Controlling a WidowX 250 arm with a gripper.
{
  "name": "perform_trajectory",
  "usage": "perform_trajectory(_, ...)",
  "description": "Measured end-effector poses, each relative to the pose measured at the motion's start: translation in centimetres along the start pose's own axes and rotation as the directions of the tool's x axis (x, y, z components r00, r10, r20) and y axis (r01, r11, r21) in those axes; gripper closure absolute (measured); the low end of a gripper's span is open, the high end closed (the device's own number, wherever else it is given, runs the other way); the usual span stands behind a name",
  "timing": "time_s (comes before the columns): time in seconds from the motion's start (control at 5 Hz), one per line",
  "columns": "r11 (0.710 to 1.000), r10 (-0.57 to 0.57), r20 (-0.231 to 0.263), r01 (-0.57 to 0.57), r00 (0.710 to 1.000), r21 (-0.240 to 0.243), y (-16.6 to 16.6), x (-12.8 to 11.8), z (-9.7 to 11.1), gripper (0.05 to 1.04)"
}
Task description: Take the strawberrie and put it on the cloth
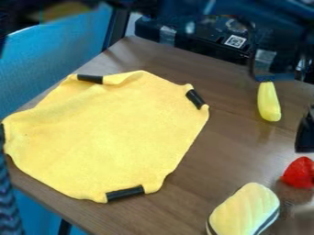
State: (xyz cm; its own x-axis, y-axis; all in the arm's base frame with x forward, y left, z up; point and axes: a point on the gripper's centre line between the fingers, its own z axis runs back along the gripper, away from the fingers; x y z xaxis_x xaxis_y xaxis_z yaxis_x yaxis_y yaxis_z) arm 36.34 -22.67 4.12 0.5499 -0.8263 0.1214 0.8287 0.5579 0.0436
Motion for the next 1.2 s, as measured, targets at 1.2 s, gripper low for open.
perform_trajectory(1.2,0.989,0.145,0.043,-0.144,0.988,-0.027,5.0,-7.9,7.1,0.298)
